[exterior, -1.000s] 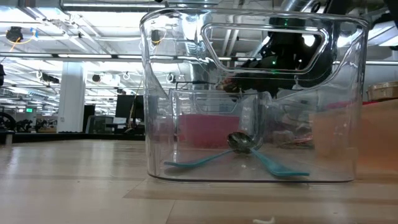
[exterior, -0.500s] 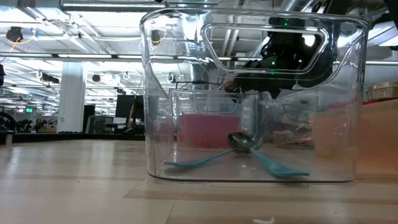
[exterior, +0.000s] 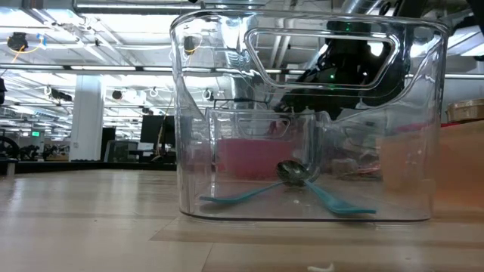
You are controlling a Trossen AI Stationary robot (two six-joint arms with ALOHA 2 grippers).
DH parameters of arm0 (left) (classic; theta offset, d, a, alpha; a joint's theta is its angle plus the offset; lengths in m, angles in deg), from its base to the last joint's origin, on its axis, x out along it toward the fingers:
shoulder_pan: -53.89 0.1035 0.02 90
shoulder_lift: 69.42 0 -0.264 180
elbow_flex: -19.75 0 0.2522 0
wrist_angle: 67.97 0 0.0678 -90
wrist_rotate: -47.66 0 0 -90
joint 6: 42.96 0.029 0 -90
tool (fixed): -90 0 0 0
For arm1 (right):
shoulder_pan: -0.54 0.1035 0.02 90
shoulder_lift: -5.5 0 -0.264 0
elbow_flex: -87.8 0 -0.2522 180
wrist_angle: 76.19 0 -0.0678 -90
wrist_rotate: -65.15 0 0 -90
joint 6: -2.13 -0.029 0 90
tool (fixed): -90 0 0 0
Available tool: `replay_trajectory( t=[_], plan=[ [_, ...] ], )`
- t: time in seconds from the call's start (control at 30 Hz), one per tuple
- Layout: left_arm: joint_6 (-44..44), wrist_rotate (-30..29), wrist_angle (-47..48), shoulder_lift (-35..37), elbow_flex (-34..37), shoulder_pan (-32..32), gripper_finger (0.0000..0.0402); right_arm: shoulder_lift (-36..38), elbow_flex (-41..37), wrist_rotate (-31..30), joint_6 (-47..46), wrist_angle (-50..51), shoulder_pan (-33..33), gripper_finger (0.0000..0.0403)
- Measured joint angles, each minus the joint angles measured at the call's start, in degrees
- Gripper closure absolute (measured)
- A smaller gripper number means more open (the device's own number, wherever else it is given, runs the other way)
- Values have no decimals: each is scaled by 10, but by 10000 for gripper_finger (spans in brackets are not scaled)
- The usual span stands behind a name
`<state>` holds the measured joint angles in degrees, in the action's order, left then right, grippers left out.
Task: Pick & Place Food Item
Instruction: Put the red noodle pack into the top transparent bin
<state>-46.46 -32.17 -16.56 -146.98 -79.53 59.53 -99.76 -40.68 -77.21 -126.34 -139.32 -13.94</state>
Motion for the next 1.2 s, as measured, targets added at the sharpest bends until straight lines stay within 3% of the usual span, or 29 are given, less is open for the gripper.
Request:
replay_trajectory(
  t=[0.27,0.4,0.5,0.73,0.93,1.07,1.2],
  plan=[
    [0,0,0,0,0,0,229,0,0,11,33,-35,-2,192],
    [0,0,0,0,0,0,229,1,0,15,153,-130,-9,185],
    [0,0,0,0,0,0,229,37,-7,77,209,-111,-27,185],
    [1,-7,-2,0,0,0,229,150,-12,260,459,-89,-82,193],
    [13,-12,-8,0,0,0,229,287,2,453,611,188,-134,215],
    [17,-12,-8,0,0,0,229,365,71,541,771,501,-156,231],
    [28,-12,-8,0,0,0,229,379,200,569,940,822,-172,240]
  ],
)
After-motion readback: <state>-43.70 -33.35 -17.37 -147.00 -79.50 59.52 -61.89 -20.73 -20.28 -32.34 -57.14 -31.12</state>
